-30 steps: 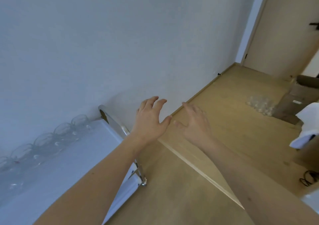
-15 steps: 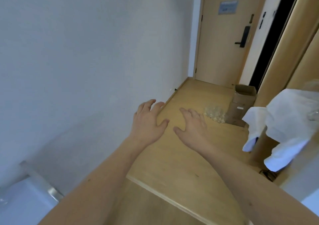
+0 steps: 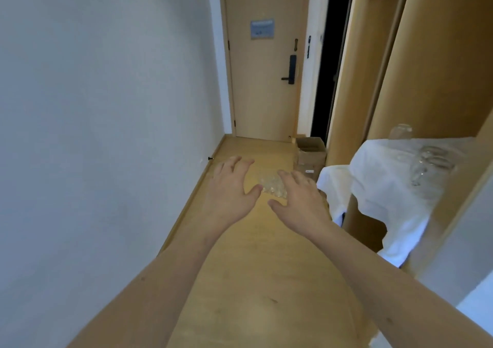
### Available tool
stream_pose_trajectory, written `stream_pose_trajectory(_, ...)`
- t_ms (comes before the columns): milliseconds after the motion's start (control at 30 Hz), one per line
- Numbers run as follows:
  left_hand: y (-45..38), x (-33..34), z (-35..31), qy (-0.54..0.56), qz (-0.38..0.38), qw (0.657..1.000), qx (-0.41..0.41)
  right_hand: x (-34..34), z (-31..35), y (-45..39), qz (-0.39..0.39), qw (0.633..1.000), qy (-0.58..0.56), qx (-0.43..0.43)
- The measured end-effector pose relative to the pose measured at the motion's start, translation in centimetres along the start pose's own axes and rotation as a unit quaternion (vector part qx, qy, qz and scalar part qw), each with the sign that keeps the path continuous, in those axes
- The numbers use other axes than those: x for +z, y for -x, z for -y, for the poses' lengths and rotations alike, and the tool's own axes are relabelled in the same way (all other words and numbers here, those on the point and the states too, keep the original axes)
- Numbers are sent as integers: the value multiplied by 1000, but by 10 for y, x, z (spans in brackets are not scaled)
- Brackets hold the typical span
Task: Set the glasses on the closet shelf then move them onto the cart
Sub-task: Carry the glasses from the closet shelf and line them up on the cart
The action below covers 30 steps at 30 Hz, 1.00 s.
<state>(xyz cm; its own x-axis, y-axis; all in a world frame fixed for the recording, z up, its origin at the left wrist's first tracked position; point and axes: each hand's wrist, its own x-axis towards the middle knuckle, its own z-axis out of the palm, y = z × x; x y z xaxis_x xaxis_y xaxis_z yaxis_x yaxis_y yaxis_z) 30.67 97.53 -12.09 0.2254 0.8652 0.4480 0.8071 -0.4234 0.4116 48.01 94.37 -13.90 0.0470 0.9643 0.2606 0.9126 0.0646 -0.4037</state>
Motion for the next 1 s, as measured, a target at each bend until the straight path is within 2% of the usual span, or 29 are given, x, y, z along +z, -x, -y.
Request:
stream_pose_trajectory(267,-117,30,39,37,47,995,77,9,2,-94,-24,996,28,78)
stream_pose_trajectory(500,-180,64,57,49,92,987,120,14,-7,-139,-22,986,58,153)
stream_pose_trajectory(833,-254,140,32,96,139,970,174,10,-77,-188,-15,967,98,234)
stream_pose_trajectory(1000,-298,189,-2,108,144,962,204,0,-133,-223,-43,961,99,255)
